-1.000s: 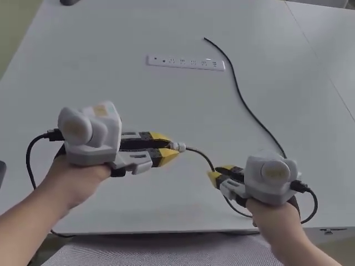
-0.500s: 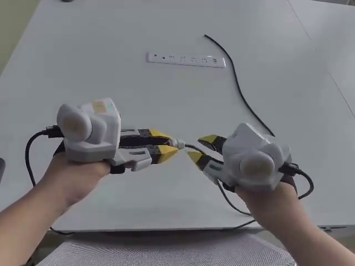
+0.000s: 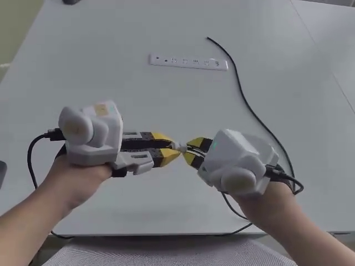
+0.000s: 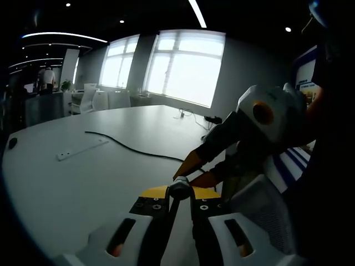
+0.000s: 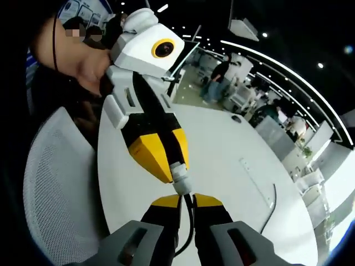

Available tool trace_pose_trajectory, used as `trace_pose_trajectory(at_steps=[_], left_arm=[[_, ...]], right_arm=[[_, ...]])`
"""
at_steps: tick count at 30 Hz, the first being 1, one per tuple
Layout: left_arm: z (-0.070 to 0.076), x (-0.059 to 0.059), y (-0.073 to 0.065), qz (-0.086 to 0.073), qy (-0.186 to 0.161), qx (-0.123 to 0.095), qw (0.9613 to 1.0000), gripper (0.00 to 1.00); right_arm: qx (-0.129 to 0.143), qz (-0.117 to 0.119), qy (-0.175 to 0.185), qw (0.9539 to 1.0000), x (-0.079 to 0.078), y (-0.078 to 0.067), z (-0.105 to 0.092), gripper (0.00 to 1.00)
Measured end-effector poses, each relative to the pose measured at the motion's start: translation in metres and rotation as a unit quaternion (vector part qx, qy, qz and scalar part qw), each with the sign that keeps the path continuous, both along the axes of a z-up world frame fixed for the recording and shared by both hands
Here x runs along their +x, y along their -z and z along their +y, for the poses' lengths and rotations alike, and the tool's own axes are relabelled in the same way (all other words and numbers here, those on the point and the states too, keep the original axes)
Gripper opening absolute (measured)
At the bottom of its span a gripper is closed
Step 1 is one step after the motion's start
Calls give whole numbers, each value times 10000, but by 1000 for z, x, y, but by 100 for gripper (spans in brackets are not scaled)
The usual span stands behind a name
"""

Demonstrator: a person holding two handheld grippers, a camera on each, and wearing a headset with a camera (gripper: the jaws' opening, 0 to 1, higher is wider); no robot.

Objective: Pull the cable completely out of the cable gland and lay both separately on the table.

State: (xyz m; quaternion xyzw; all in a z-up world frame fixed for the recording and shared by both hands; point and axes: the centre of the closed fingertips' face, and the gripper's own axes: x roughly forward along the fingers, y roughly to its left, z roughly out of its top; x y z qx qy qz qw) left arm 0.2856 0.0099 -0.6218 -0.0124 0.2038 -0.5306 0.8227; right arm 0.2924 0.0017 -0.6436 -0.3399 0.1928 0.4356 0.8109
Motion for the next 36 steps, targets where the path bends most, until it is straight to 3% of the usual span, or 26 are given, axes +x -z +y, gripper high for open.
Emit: trace_pose_trajectory(at_steps=[12,22,27,33,35,36], left_arm=[[-2,0,-3,-47,85,-17,10000,15],[0,2,-4,-102,79,10,9999,15],[1,2,-4,-101,62,27,9999,15],[1,2,-5,-113,43,9,9999,15],[1,2,-6,-125,38,5,9999,15],[1,2,-6,-123,32,0,9999,15]], right_arm=[[261,-11,173,9995,3,-4,-4,0],[611,322,624,9957,9,6,-18,0],[1068,768,1121,9849,12,16,-30,0],[1397,1116,1539,9718,14,27,-43,0],[1502,1227,1716,9659,16,31,-49,0],[1633,1353,1851,9595,17,33,-51,0]])
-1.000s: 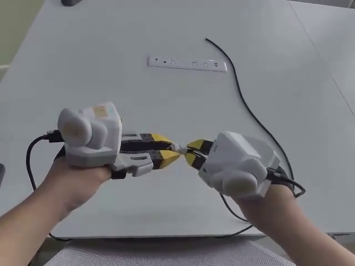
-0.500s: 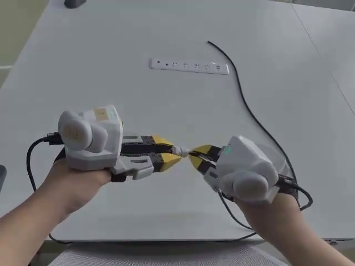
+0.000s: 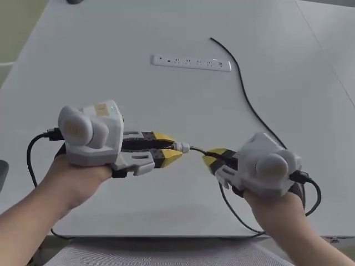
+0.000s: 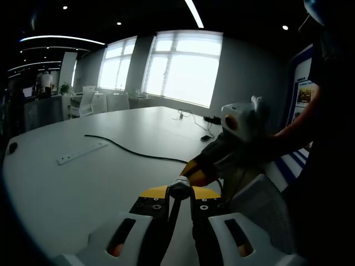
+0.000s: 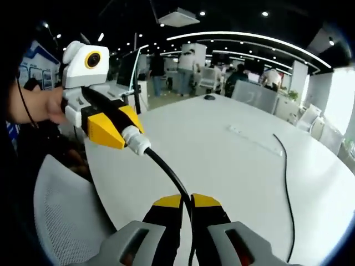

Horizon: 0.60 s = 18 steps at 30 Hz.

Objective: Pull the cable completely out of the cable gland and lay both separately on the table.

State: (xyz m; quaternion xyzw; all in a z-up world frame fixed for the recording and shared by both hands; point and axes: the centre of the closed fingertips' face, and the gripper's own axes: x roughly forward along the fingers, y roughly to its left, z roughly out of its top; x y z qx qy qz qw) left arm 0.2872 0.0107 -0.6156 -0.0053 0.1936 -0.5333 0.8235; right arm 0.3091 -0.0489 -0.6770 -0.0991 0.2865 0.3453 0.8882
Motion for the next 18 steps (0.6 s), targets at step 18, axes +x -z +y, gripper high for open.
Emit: trace_pose_trajectory(at_steps=[18], left_arm=[[1,1,-2,-46,-49,-27,10000,15]], right_arm=[[1007,1165,1299,9795,2,42,-38,0]])
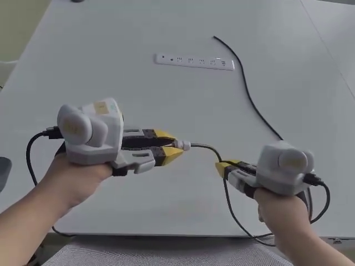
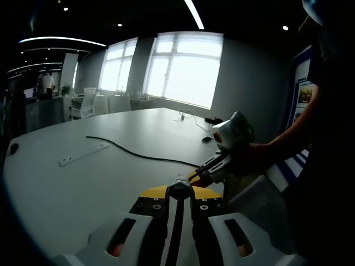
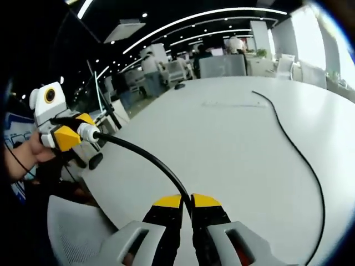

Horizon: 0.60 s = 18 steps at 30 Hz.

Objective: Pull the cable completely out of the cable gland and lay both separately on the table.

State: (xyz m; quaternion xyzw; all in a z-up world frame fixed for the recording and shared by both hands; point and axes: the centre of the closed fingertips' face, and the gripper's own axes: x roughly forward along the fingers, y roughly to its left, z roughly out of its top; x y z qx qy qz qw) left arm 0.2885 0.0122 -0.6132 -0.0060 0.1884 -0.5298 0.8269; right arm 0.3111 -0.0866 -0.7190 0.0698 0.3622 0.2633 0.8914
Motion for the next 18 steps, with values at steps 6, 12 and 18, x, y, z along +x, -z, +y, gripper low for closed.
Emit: trace_pose_trajectory(at_steps=[6,12,18], left_arm=[[-1,0,0,-13,19,3,10000,15],[-2,1,0,-26,25,-5,10000,15],[-3,1,-1,-41,26,-7,10000,15]], right_arm=[[145,230,327,9991,3,11,-11,0],[302,483,650,9963,3,19,-17,0],[276,407,629,9968,3,18,-16,1]])
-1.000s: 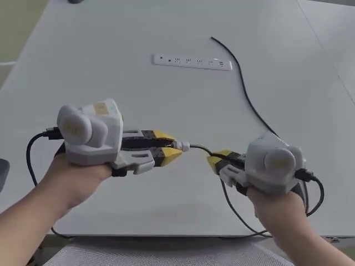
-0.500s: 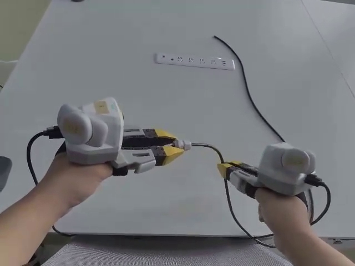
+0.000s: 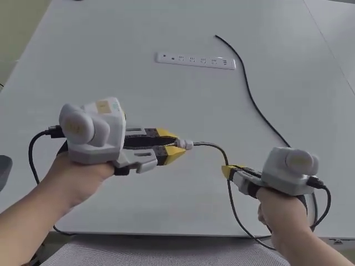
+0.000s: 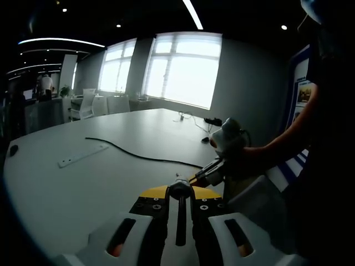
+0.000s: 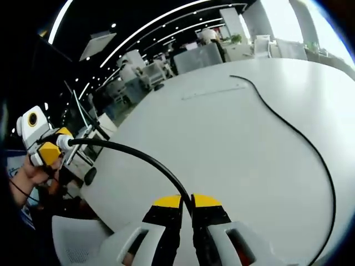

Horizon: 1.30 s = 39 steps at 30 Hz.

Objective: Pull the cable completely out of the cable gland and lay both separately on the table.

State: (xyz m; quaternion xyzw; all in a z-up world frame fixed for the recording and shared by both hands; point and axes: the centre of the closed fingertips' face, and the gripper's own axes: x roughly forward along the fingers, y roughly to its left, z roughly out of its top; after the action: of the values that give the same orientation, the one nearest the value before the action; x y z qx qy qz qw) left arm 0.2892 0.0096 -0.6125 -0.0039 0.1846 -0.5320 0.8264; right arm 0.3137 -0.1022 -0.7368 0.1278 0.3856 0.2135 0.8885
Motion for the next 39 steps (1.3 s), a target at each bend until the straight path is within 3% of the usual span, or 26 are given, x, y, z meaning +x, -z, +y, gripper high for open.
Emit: trace_pose_trajectory(at_steps=[11,18,26,28,30,31,32,34,35,37,39], left_arm=[[1,1,-3,36,-57,-66,10000,15],[2,2,-6,22,-116,-87,9999,15],[2,4,-3,-12,-121,-10,9999,15],[2,4,-3,1,-103,-6,9999,15],[2,3,-2,28,-95,-16,10000,15],[1,2,-2,94,-89,-61,9999,15],[1,2,-2,97,-87,-67,9999,15],[1,2,-2,63,-80,-41,9999,15],[0,2,-1,78,-72,-39,9999,15],[0,2,-1,79,-66,-36,9999,15],[-1,2,-2,83,-56,-50,9999,15]], right_arm=[[40,-5,-161,9999,-3,-1,3,2],[-300,-204,-538,9979,-7,-5,2,3],[-582,-467,-872,9934,-13,-18,6,13],[-754,-747,-1054,9887,-12,-30,7,16],[-957,-1076,-1271,9814,-10,-46,11,20],[-1063,-1291,-1448,9752,-8,-56,15,21],[-1097,-1357,-1500,9732,-8,-59,16,21],[-1393,-1758,-1905,9557,-5,-73,26,23],[-1678,-1938,-2226,9406,-4,-77,31,25],[-1847,-2151,-2578,9237,-5,-84,44,27],[-1906,-2252,-2802,9135,-7,-88,56,27]])
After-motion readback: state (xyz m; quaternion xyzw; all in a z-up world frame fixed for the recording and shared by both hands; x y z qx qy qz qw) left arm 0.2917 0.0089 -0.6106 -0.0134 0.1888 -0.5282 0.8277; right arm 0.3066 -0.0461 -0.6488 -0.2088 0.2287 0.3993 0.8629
